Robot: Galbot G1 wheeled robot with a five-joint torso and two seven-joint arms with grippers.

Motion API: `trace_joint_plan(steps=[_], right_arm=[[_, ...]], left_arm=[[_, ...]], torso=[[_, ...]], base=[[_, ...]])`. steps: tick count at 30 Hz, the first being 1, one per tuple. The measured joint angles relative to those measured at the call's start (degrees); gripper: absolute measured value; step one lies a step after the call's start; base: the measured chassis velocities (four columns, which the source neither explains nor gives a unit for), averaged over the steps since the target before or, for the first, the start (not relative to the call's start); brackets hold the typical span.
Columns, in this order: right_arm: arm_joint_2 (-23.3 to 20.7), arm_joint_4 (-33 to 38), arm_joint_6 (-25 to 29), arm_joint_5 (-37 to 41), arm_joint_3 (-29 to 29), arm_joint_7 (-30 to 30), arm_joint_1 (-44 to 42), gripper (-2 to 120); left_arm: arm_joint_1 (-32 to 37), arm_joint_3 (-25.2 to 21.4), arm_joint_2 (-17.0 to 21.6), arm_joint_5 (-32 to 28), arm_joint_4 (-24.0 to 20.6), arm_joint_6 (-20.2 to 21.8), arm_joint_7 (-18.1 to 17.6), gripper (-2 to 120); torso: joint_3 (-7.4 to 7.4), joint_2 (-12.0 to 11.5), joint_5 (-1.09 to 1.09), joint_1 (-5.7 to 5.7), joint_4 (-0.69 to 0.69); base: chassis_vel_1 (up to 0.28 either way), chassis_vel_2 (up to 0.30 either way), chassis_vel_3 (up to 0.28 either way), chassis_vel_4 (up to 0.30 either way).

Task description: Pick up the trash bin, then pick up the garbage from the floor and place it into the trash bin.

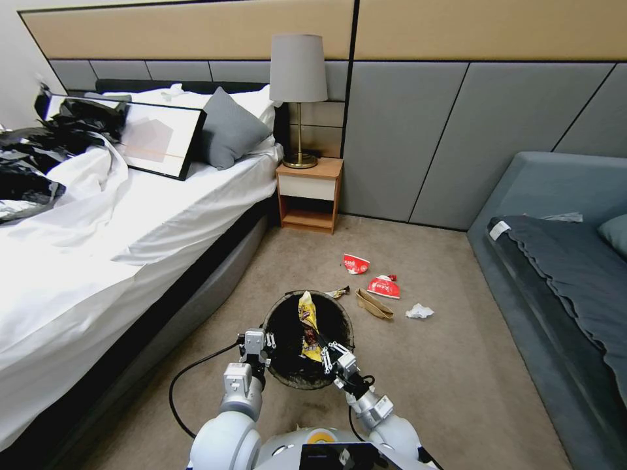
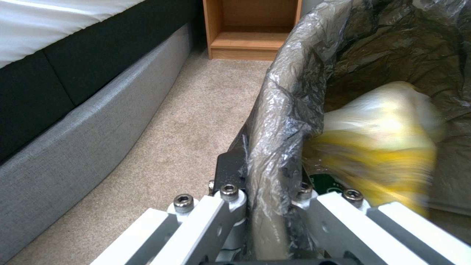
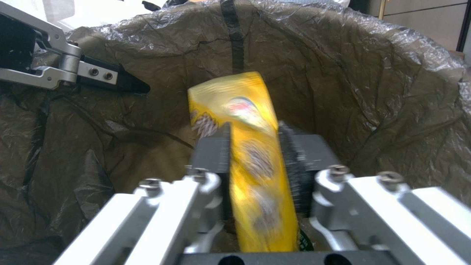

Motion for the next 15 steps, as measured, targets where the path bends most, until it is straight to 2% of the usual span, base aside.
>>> trace_joint_plan(steps=[1,2,4,6,7,9,11,13,15], right_arm=[[0.0,0.0,0.0,0.0,0.0,0.02,0.01,37],[0.01,0.01,0.01,0.0,0.0,0.09,0.02,46],[0.02,0.01,0.02,0.0,0.0,0.11,0.01,49],[0.03,0.08,0.05,0.0,-0.03,0.12,-0.1,60],[0.03,0.08,0.05,0.0,-0.03,0.12,-0.1,60],[0.04,0.23,0.06,0.05,-0.13,0.13,-0.16,70],[0.06,0.25,0.06,0.06,-0.16,0.13,-0.15,73],[0.09,0.53,0.12,0.06,-0.24,0.13,-0.13,85],[0.11,0.82,0.19,0.03,-0.28,0.16,-0.19,88]], left_arm=[[-0.01,0.0,0.0,0.0,0.0,0.0,0.0,2],[-0.04,0.0,-0.01,0.0,0.0,0.0,-0.01,2],[-0.07,0.0,-0.01,0.01,0.01,0.01,-0.02,2],[-0.19,-0.01,-0.03,0.01,0.03,0.03,-0.04,2],[-0.19,-0.01,-0.03,0.01,0.03,0.03,-0.04,2],[-0.31,-0.09,-0.04,0.01,0.05,0.09,-0.07,2],[-0.32,-0.11,-0.04,0.01,0.06,0.11,-0.07,2],[-0.35,-0.2,-0.03,0.0,0.11,0.14,-0.08,2],[-0.37,-0.25,-0.03,0.0,0.13,0.14,-0.11,2]], torso=[[0.0,0.0,0.0,0.0,0.0],[0.0,0.0,0.0,0.0,0.0],[0.0,0.0,0.0,0.0,0.0],[0.0,0.0,0.0,0.0,0.0],[0.0,0.0,0.0,0.0,0.0],[0.0,0.0,0.0,0.0,0.0],[0.0,0.0,0.0,0.0,0.0],[0.0,0.0,0.0,0.0,0.0],[0.0,0.0,0.0,0.0,0.0]], base=[[0.0,0.0,0.0,0.0],[0.0,0.0,0.0,0.0],[0.0,0.0,0.0,0.0],[0.0,0.0,0.0,0.0],[0.0,0.0,0.0,0.0],[0.0,0.0,0.0,0.0],[0.0,0.0,0.0,0.0],[0.0,0.0,0.0,0.0],[0.0,0.0,0.0,0.0]])
